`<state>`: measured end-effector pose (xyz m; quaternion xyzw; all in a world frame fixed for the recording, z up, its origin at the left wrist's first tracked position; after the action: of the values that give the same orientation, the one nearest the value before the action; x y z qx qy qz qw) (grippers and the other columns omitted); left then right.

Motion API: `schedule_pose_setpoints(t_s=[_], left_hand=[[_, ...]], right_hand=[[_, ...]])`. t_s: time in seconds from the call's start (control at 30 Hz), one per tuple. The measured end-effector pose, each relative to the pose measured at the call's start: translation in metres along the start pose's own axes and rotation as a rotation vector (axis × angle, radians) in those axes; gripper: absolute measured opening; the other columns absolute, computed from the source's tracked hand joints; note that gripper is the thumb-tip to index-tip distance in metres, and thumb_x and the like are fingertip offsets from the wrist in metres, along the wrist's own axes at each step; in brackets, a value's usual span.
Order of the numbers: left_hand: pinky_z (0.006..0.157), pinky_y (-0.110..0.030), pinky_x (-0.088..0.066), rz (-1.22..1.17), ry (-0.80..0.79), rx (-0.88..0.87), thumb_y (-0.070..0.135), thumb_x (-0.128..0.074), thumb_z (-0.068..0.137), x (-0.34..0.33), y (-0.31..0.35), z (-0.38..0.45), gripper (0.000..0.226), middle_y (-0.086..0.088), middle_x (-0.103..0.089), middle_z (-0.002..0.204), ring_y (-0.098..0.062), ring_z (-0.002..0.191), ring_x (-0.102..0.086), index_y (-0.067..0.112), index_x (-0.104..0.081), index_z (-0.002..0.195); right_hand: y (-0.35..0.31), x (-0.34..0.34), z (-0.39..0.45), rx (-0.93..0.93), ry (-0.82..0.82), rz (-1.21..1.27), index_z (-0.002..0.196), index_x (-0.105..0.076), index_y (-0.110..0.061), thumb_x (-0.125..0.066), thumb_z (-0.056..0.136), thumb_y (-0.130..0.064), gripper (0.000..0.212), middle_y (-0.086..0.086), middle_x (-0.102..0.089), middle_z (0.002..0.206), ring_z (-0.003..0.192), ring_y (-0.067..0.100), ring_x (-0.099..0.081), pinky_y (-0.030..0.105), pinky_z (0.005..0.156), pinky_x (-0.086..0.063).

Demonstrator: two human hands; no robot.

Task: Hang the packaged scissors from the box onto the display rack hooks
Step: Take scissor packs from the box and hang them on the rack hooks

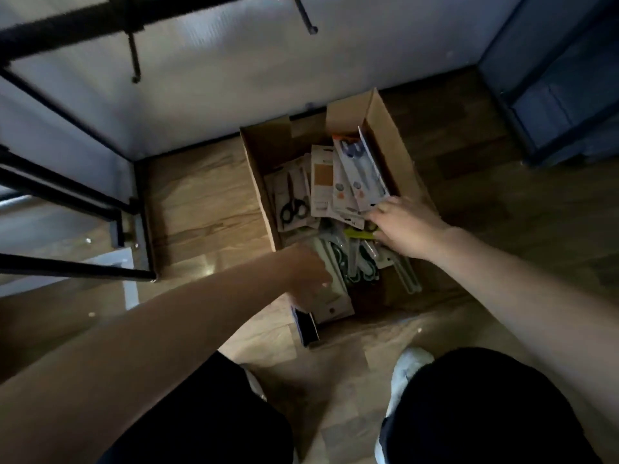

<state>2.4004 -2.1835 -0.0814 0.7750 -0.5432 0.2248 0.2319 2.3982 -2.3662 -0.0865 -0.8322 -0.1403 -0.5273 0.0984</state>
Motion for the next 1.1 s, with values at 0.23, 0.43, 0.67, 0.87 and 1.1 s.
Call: schedule_pose_setpoints(t_s=[0.23,0.43,0.67,0.87,1.1], left_hand=[[0.094,-0.041,-0.044,0.261,-0.125,-0.209,0.024,-0.054,0.087,-0.023,-0.003,0.057,0.043,-0.005,-0.056,0.124,-0.028,0.113,-0.053,0.023,-0.052,0.130],[0.069,-0.027,-0.036,0.081,0.009,-0.119,0.026,-0.048,0.096,-0.017,-0.024,0.064,0.029,-0.008,-0.065,0.107,-0.027,0.098,-0.059,0.010,-0.063,0.116],[0.067,-0.024,-0.038,-0.225,0.078,0.036,0.029,-0.055,0.093,-0.009,-0.049,0.053,0.025,0.001,-0.057,0.088,-0.018,0.082,-0.053,0.010,-0.067,0.105],[0.073,-0.023,-0.041,-0.361,0.304,0.206,0.044,-0.054,0.091,0.010,-0.075,0.012,0.033,0.007,-0.061,0.081,-0.013,0.083,-0.056,0.014,-0.068,0.097],[0.073,-0.033,-0.051,-0.510,0.751,0.496,0.042,-0.051,0.093,0.004,-0.091,-0.032,0.037,-0.007,-0.067,0.092,-0.021,0.085,-0.061,0.010,-0.069,0.098]], right_hand=[[0.030,-0.033,0.032,-0.070,0.053,-0.045,0.141,-0.038,-0.015,-0.044,0.098,-0.028,0.045,0.005,-0.048,0.137,0.128,0.023,-0.040,0.037,0.105,-0.032],[0.040,-0.036,0.043,-0.085,0.074,-0.082,0.139,-0.040,-0.016,-0.046,0.097,-0.021,0.043,0.004,-0.047,0.137,0.127,0.023,-0.039,0.036,0.106,-0.033],[0.045,-0.031,0.052,-0.153,0.054,-0.048,0.132,-0.044,-0.015,-0.046,0.088,0.003,0.048,0.005,-0.048,0.131,0.121,0.022,-0.042,0.035,0.095,-0.043],[0.035,-0.056,0.072,-0.179,-0.091,0.028,0.139,-0.039,-0.022,-0.048,0.091,-0.002,0.053,0.006,-0.047,0.135,0.120,0.023,-0.049,0.034,0.094,-0.046],[0.032,-0.064,0.094,-0.259,-0.129,0.139,0.132,-0.038,-0.011,-0.048,0.093,-0.008,0.041,0.015,-0.052,0.124,0.108,0.030,-0.055,0.035,0.085,-0.048]])
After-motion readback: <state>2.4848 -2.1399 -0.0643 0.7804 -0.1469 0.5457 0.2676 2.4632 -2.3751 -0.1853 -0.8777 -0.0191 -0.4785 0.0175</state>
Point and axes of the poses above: each hand's wrist, its own z-axis towards the middle knuckle, its own x-axis out of the back of the hand, y = z × x, the point moved 2 cm from there along z, towards the middle knuckle
